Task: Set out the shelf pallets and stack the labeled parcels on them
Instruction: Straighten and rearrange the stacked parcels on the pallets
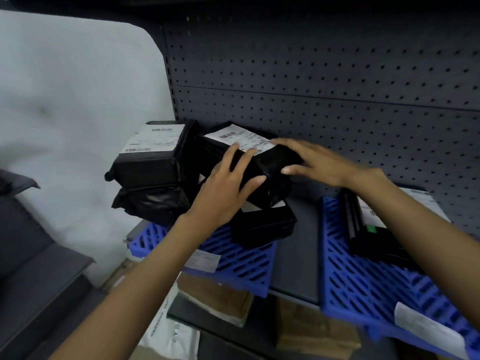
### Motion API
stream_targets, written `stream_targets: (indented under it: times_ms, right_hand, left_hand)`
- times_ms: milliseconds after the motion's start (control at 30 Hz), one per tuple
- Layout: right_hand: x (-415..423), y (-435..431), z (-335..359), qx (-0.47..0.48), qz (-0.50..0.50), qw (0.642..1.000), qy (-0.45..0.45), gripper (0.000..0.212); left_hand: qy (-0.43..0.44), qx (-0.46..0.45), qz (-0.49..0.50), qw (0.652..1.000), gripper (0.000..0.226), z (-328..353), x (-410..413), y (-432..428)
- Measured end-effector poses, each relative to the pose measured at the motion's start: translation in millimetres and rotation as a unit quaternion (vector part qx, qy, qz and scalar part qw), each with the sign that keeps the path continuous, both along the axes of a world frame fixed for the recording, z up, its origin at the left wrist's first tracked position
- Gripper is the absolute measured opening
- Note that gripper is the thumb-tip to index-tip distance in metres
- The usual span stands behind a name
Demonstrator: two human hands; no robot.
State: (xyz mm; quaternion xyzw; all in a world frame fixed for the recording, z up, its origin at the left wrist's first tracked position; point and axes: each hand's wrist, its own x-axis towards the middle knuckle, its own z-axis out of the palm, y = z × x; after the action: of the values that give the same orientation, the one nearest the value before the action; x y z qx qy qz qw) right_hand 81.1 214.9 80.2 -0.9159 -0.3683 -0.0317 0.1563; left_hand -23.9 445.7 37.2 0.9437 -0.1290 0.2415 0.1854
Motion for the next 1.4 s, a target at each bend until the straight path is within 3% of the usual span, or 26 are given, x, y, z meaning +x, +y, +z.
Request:
stream_targets:
  times_ms: [133,267,367,633,1033,1233,1400]
  right_hand:
    - [20.0,-3.2,-14.6,-0.015,0.055,0.996,0.062,0.115]
    - [31.4,5.4,-23.8,0.063,0.089,0.991,0.078,0.111]
    - [35.8,7.4,-28.7,0.11,0.113,0.981,0.115,0.103]
    - [40.0,5.0,-28.8,0.111,0.144,0.976,0.12,0.104]
    - [-16.5,1.2,-11.8,0.113,0.13,0.982,0.081,0.084]
    - [-39.3,6.1,-25.0,0.11,0.094,0.986,0.083,0.093]
    - [-57.4,4.7,-39.8,0.129,0.073,0.987,0.064,0.117]
  left_hand:
    - [0.029,-0.114,0.007,0.993,0.077,-19.4,3.3,-26.6]
    - [0.007,-0.226,0.012,0.974,0.077,-31.0,11.6,-49.4]
    - [-0.011,-0.261,0.03,0.965,0.079,-33.1,17.9,-62.1]
    - [-0.05,-0.263,0.055,0.962,0.085,-36.2,21.6,-68.6]
    - [-0.089,-0.241,0.013,0.966,0.089,-16.7,-12.8,-38.9]
    - [-0.065,-0.224,-0.003,0.973,0.092,-34.9,-23.1,-25.9]
    - [-0.099,-0.22,-0.01,0.97,0.099,-38.1,-37.7,-24.2]
